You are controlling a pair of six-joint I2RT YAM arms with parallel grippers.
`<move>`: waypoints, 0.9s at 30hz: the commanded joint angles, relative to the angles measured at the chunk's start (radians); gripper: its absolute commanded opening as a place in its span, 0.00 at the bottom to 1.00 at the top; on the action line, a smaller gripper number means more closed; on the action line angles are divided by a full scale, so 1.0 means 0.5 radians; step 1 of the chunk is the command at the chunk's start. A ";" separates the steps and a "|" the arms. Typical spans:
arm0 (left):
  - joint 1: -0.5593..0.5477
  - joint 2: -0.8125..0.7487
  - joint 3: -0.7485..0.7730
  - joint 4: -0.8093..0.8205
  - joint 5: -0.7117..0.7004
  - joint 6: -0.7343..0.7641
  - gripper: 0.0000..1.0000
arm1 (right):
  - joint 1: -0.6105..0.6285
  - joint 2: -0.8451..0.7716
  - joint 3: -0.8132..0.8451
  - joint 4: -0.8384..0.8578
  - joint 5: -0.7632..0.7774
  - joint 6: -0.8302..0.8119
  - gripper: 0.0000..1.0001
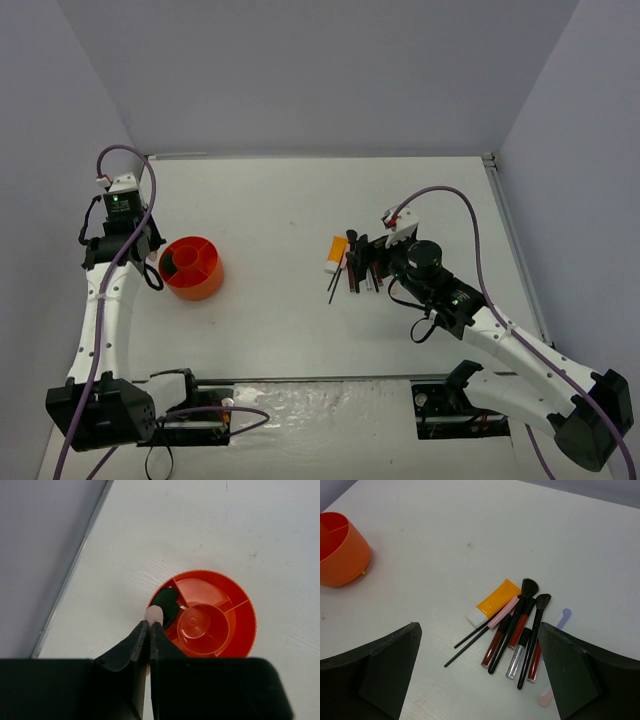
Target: Organize the makeup
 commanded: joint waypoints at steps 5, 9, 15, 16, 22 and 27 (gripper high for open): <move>0.074 0.107 -0.064 0.329 0.248 0.128 0.00 | -0.023 -0.064 0.002 0.159 0.017 0.029 1.00; 0.082 0.168 -0.145 0.392 0.281 0.151 0.00 | -0.026 -0.066 -0.001 0.159 0.024 0.028 1.00; 0.085 0.251 -0.210 0.470 0.359 0.198 0.00 | -0.029 -0.037 -0.008 0.159 0.028 0.024 1.00; 0.087 0.271 -0.207 0.473 0.362 0.202 0.00 | -0.029 -0.036 -0.007 0.159 0.028 0.023 1.00; 0.093 0.361 -0.177 0.428 0.349 0.200 0.02 | -0.037 -0.045 -0.013 0.156 0.046 0.020 1.00; 0.093 0.361 -0.177 0.392 0.304 0.194 0.17 | -0.044 -0.034 -0.010 0.151 0.062 0.020 1.00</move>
